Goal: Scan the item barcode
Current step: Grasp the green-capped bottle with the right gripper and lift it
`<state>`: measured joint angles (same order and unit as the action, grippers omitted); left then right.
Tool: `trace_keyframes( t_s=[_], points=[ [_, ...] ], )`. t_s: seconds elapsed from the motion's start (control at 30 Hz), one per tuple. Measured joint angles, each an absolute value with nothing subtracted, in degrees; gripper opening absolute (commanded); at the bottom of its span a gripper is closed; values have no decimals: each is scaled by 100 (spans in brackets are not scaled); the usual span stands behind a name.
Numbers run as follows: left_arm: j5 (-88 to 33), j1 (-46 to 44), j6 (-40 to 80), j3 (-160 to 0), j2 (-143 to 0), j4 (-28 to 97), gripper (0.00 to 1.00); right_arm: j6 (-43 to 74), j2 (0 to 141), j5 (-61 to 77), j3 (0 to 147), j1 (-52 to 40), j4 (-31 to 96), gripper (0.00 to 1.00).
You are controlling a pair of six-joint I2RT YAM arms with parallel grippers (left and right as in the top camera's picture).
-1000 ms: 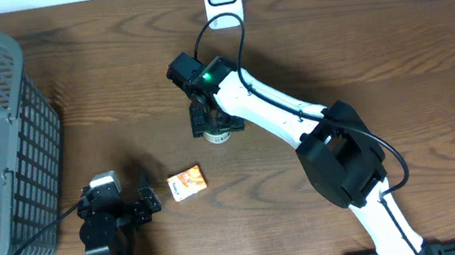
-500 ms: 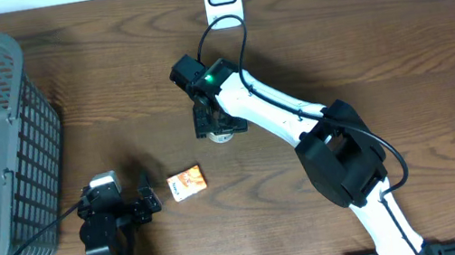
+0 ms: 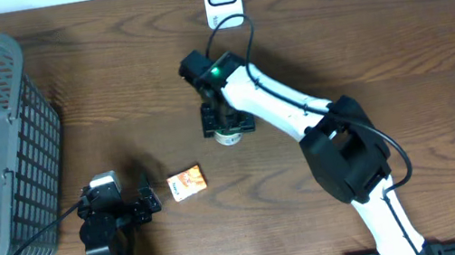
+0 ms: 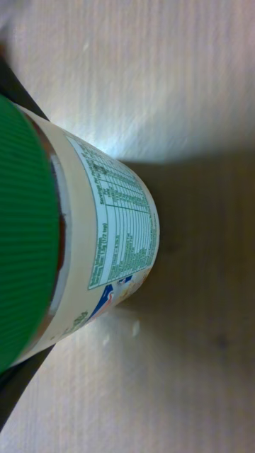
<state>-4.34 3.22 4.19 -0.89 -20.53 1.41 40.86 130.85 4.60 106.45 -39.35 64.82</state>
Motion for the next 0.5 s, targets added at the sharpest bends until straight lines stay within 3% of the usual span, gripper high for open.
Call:
trace_keyframes(
  t_s=[0.23, 0.5],
  points=[
    [-434, 322, 419, -89, -2053, 141, 99, 3505, 13087, 1367, 10678, -3398, 7450, 39],
    [-434, 322, 419, -89, -2053, 141, 99, 2580, 13087, 2014, 10680, -2950, 8285, 43]
  ],
)
